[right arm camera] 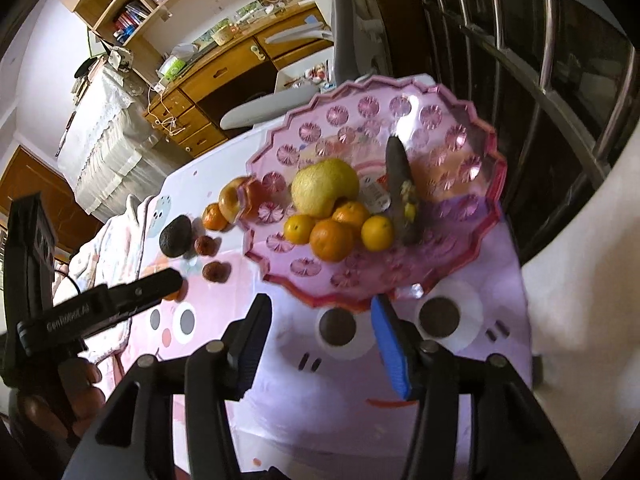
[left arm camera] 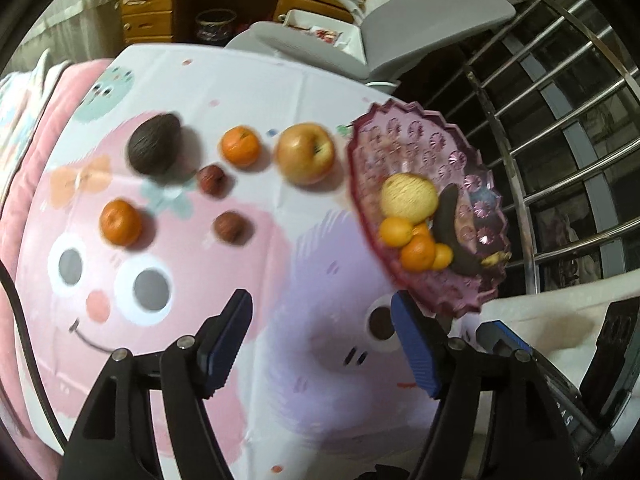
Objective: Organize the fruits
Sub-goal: 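Pull the open left tool back from the bowl over the cloth, then grasp the large orange with the left tool while the right tool grasps a brown lychee, then carry the orange with the left tool while the right tool carries the lychee to the bowl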
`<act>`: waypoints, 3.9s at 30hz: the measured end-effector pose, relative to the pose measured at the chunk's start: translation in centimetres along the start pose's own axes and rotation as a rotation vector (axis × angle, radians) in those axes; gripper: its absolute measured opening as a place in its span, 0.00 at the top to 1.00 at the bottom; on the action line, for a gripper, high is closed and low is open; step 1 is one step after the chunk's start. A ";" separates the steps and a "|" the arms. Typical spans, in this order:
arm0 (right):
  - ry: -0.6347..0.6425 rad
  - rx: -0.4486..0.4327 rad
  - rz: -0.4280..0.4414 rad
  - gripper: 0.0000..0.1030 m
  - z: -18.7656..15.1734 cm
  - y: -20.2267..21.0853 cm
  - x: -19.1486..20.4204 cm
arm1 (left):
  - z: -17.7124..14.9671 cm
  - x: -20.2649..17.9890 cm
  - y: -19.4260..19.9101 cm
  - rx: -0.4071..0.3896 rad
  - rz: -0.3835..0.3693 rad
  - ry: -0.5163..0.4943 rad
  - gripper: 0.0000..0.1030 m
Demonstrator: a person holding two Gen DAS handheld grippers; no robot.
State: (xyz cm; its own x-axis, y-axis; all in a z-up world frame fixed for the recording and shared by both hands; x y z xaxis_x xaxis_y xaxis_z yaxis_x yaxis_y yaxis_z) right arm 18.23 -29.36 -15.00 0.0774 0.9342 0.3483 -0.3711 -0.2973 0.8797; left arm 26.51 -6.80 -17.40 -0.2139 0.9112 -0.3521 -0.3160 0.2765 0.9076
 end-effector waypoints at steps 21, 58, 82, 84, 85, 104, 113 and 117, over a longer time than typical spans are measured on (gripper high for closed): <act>-0.149 -0.015 -0.046 0.49 -9.0 -1.4 11.3 | -3.7 14.7 8.4 0.026 0.037 -0.130 0.24; 0.344 -0.194 -0.199 0.44 -3.0 -10.3 18.5 | 6.9 18.4 -0.3 0.215 0.184 -0.254 0.12; 0.366 -0.173 -0.198 0.49 -1.6 -19.0 18.4 | 9.5 15.9 -8.0 0.232 0.126 -0.288 0.35; 0.374 -0.170 -0.204 0.53 -1.5 -19.3 18.5 | 9.5 15.8 -8.2 0.240 0.116 -0.285 0.40; 0.375 -0.165 -0.206 0.55 -1.5 -19.5 18.5 | 9.6 15.6 -8.6 0.243 0.115 -0.284 0.43; 0.217 -0.101 -0.176 0.70 -1.4 -19.2 17.7 | 6.9 16.3 -8.1 0.247 0.126 -0.252 0.59; 0.044 -0.144 -0.222 0.71 -3.5 -14.5 16.2 | 3.4 16.6 -4.8 0.241 0.109 -0.313 0.59; 0.001 -0.164 -0.267 0.71 -4.9 -11.8 15.5 | 2.1 16.3 -2.6 0.217 0.093 -0.347 0.59</act>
State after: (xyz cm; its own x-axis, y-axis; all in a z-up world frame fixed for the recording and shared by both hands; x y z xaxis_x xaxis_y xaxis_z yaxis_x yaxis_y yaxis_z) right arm 19.24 -10.43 -21.56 0.1912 0.9752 0.1112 -0.4818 -0.0054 0.8763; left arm 25.80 8.02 -25.05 0.1039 0.9738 -0.2023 -0.1002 0.2126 0.9720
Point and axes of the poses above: each gripper's, at about its wrist camera, not at the fingertips, and y roughly against the way its jaws point, x to its left, z to its top, the point moved 2 cm from there along -y, roughly the way its jaws point, and after that the axes turned 5 degrees about y, right-handed, at the moved point
